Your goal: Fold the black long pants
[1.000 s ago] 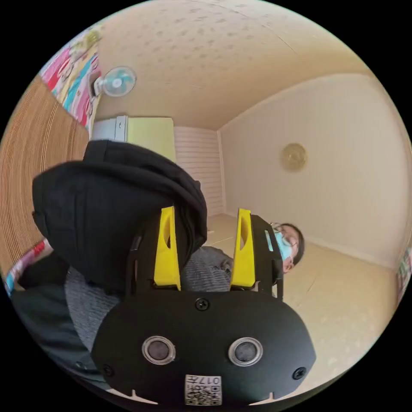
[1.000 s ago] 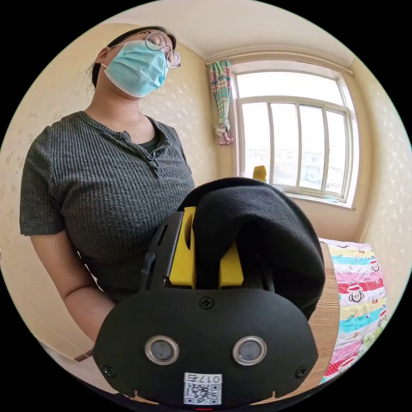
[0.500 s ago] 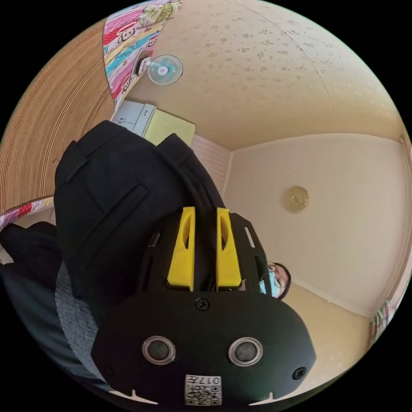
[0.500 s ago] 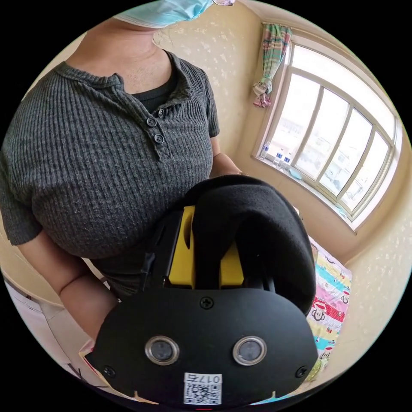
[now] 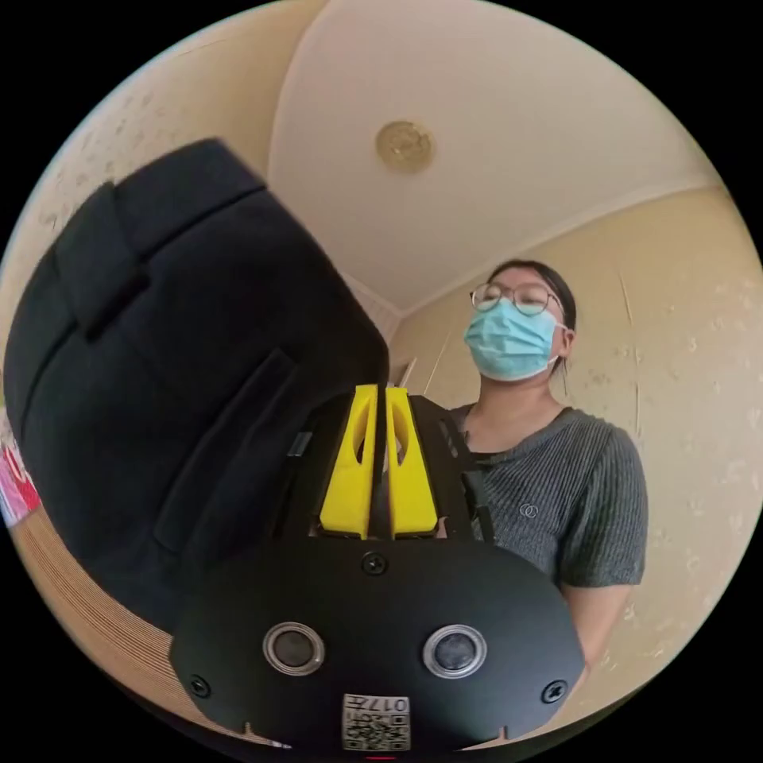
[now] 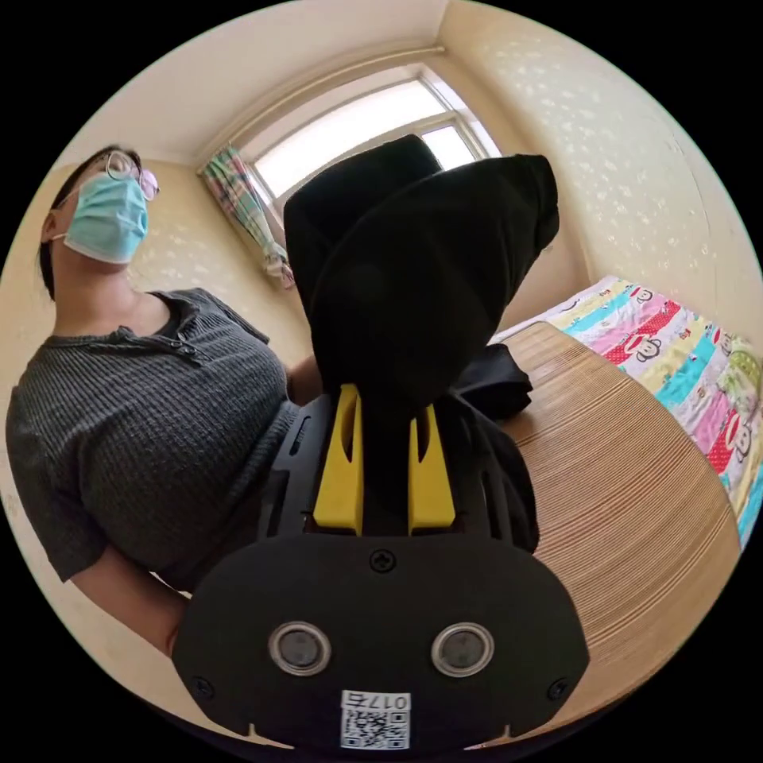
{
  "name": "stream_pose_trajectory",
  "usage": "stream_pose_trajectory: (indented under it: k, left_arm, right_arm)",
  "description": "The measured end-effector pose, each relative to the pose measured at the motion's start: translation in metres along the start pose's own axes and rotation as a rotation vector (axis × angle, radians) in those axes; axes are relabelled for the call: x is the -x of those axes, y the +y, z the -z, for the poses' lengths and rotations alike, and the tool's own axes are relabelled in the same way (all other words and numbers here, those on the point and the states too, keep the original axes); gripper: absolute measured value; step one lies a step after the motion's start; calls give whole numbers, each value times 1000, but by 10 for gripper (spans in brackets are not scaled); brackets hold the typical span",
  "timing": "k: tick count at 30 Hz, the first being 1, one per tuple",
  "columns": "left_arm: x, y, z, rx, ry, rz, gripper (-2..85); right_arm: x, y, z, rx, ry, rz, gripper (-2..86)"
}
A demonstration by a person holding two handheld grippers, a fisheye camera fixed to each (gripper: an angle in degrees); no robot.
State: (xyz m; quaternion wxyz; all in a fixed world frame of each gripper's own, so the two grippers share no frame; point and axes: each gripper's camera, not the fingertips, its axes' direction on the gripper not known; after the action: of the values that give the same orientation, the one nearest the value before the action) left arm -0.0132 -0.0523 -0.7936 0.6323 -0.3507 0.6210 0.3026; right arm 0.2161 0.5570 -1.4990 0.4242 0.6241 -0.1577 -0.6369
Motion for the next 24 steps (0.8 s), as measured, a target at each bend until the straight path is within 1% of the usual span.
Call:
stream_pose_trajectory:
  k: [2, 3, 5, 6, 7, 9, 11, 12, 13, 15, 17, 18, 21, 22, 24]
  left_arm:
    - [-23, -2, -8, 26, 9, -89, -7]
    - [-34, -2, -9, 17, 44, -132, -7]
    - [-46, 0, -7, -34, 126, -180, -7]
    - [-51, 2, -4, -77, 184, -202, -7]
    - [-54, 4, 1, -122, 229, -207, -7]
    - [-57, 7, 7, -177, 266, -198, -7]
    - [-62, 7, 9, -195, 281, -194, -7]
    - [-68, 6, 10, -187, 272, -190, -7]
    - [-74, 4, 8, -168, 261, -192, -7]
    - [-82, 2, 9, -173, 289, -205, -7]
    - [-85, 4, 14, -245, 355, -222, -6]
    - [-83, 7, 18, -309, 402, -221, -5]
    - [-68, 18, 22, -472, 517, -182, -4]
    - [-62, 22, 22, -536, 556, -169, -3]
    - [-53, 25, 19, -608, 615, -150, -2]
  right_arm:
    - [-12, 6, 19, -123, -111, -51, 81]
    - [-16, 7, 23, -149, -148, -61, 82]
    - [-35, 10, 33, -211, -313, -123, 85]
    - [-40, 10, 34, -218, -352, -137, 85]
    - [-49, 10, 37, -241, -432, -155, 92]
    - [-63, 10, 45, -289, -556, -183, 106]
    - [-85, 8, 52, -341, -743, -265, 156]
    - [-90, 7, 53, -351, -788, -292, 182]
    - [-101, 5, 56, -368, -853, -353, 233]
    - [-116, 4, 60, -360, -835, -488, 276]
    - [-130, -4, 62, -270, -687, -643, 298]
    - [-134, -7, 63, -268, -671, -659, 299]
    - [-153, -32, 59, -296, -738, -663, 280]
    - [-162, -43, 51, -269, -740, -679, 265]
    - [-171, -58, 39, -233, -699, -691, 231]
